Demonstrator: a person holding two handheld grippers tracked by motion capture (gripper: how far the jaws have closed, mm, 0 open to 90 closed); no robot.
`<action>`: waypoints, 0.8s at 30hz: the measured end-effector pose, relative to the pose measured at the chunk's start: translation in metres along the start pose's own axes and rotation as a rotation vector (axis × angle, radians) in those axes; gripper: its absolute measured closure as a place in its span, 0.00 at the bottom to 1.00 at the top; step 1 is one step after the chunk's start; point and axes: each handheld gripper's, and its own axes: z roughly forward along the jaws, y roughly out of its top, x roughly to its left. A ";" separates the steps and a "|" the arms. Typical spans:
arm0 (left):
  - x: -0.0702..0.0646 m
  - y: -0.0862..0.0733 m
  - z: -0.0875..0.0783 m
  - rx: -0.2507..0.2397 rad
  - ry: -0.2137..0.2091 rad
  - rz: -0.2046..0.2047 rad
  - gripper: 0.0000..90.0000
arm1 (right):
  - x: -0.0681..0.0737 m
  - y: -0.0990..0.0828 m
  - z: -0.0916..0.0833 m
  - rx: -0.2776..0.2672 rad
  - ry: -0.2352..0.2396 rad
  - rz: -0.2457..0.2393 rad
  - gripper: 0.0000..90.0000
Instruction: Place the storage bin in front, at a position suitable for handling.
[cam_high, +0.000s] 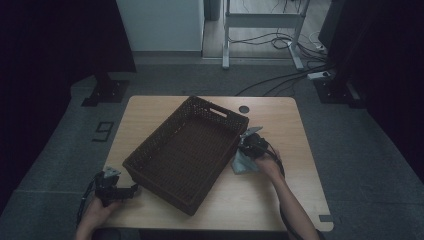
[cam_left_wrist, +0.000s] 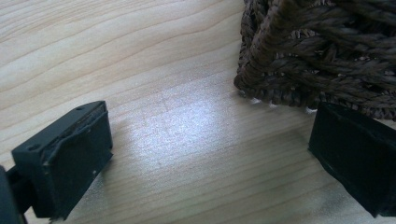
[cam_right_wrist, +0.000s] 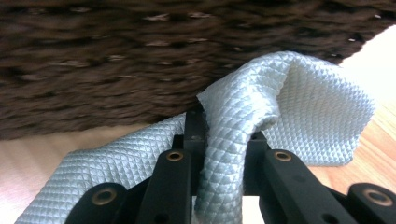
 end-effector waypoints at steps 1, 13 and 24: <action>0.000 0.000 0.000 0.000 0.000 0.000 0.00 | 0.002 0.000 -0.001 0.003 0.008 -0.004 0.87; 0.000 0.000 0.000 0.000 -0.001 0.000 0.00 | 0.031 -0.004 -0.008 0.005 0.073 -0.054 0.87; 0.000 0.000 0.000 0.002 0.001 0.000 0.00 | 0.060 -0.006 -0.016 -0.003 0.132 -0.098 0.87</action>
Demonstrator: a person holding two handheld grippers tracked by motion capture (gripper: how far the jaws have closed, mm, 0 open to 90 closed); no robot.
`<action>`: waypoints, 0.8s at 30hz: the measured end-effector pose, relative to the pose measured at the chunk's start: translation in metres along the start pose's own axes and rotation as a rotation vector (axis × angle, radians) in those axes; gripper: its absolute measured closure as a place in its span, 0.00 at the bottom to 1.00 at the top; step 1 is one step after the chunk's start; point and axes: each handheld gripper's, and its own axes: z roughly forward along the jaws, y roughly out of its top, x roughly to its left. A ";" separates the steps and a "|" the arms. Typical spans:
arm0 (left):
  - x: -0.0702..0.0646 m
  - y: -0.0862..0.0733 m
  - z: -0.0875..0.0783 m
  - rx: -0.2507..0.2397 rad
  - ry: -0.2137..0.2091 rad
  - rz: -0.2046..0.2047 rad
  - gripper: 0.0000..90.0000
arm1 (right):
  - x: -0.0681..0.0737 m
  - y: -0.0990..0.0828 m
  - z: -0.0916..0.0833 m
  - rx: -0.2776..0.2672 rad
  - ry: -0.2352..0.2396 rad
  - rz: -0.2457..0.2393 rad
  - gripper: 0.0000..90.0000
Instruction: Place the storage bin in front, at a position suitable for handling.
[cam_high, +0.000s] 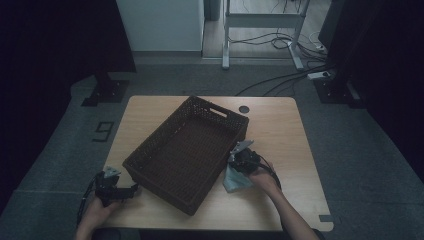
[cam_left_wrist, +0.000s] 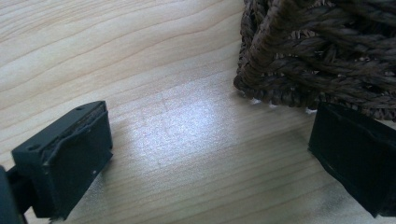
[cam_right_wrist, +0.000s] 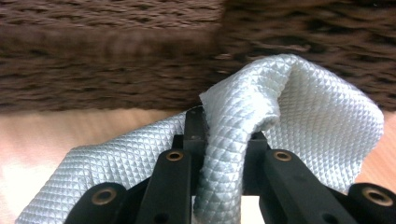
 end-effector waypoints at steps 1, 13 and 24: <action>0.000 0.000 0.000 0.002 -0.001 0.000 0.00 | 0.002 0.000 0.000 -0.003 0.004 -0.002 0.87; 0.000 0.000 0.000 0.002 -0.002 0.000 0.00 | 0.030 -0.001 -0.003 -0.011 0.059 -0.035 0.87; 0.000 0.000 0.000 0.000 -0.002 0.001 0.00 | 0.059 -0.002 -0.006 -0.019 0.114 -0.086 0.87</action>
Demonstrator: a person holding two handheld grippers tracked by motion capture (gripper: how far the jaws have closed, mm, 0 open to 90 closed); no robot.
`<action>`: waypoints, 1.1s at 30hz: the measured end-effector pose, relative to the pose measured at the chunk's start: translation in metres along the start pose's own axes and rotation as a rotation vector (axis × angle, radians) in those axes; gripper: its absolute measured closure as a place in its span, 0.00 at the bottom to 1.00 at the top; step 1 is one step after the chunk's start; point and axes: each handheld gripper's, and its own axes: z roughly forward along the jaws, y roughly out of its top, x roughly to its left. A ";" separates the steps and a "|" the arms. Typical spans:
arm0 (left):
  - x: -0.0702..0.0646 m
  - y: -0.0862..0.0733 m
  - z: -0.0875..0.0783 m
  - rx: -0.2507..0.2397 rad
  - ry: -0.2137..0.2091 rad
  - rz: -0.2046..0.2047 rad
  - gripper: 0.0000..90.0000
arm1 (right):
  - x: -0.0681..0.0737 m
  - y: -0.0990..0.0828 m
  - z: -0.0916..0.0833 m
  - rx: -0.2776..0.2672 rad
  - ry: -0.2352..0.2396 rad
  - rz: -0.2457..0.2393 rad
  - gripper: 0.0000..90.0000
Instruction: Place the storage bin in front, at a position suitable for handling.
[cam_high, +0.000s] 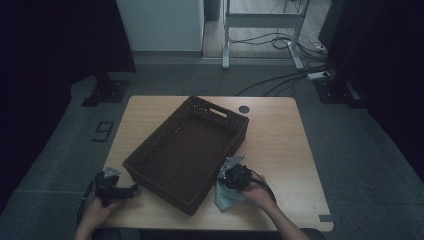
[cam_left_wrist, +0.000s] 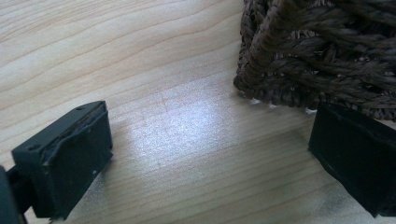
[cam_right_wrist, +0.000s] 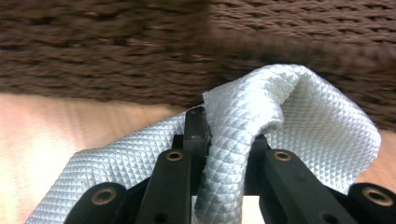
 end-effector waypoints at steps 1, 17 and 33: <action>0.000 0.000 0.000 -0.001 -0.001 0.000 0.00 | 0.003 0.000 0.000 -0.001 0.006 0.000 0.87; 0.000 -0.001 0.000 -0.005 -0.002 0.003 0.00 | 0.041 0.004 -0.001 -0.017 0.081 -0.036 0.86; 0.000 -0.001 0.000 -0.004 -0.004 0.004 0.00 | 0.077 0.007 -0.002 -0.036 0.159 -0.094 0.86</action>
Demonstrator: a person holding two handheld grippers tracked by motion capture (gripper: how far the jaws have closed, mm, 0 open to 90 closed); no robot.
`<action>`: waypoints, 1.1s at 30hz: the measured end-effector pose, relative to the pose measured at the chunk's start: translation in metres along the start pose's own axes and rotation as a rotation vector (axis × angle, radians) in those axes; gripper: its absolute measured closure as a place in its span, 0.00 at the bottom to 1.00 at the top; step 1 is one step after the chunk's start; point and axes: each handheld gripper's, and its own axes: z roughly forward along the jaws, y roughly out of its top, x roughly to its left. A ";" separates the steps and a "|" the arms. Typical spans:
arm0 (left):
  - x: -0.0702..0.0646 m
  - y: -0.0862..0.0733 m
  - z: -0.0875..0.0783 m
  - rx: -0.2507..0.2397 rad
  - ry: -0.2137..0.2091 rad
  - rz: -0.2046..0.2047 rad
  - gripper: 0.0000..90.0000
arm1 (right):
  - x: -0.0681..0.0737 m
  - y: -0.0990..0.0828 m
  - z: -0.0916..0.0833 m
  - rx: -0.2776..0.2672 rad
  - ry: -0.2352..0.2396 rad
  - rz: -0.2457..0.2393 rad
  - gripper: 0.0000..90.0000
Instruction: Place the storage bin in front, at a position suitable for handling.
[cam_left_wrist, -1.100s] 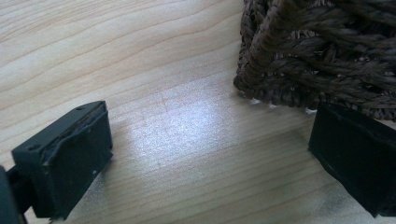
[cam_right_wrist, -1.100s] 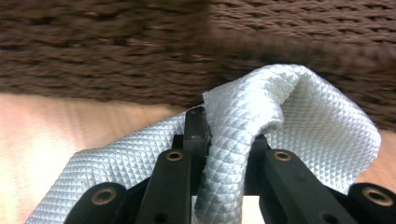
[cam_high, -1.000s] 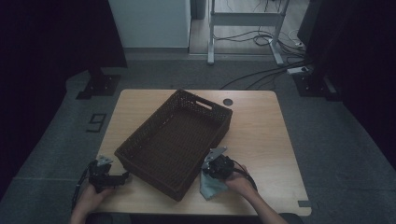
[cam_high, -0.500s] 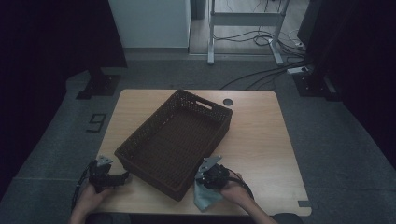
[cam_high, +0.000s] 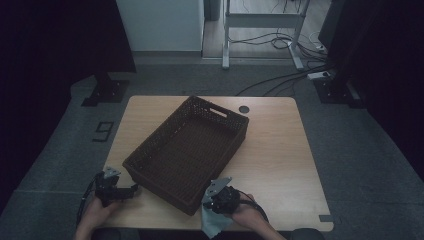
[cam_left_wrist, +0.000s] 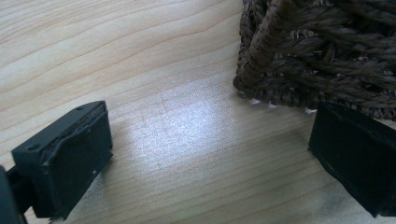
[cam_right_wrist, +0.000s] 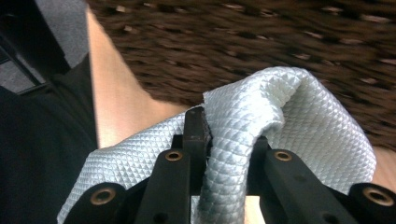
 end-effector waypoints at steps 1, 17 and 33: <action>0.000 0.000 0.000 0.000 0.000 0.000 0.00 | 0.002 0.001 0.001 0.001 0.004 -0.004 0.86; 0.000 0.000 0.000 0.000 0.000 0.000 0.00 | 0.034 0.012 0.015 0.013 0.074 -0.086 0.86; 0.000 0.000 0.000 -0.003 -0.001 0.002 0.00 | 0.024 0.014 -0.015 -0.006 0.016 -0.072 0.86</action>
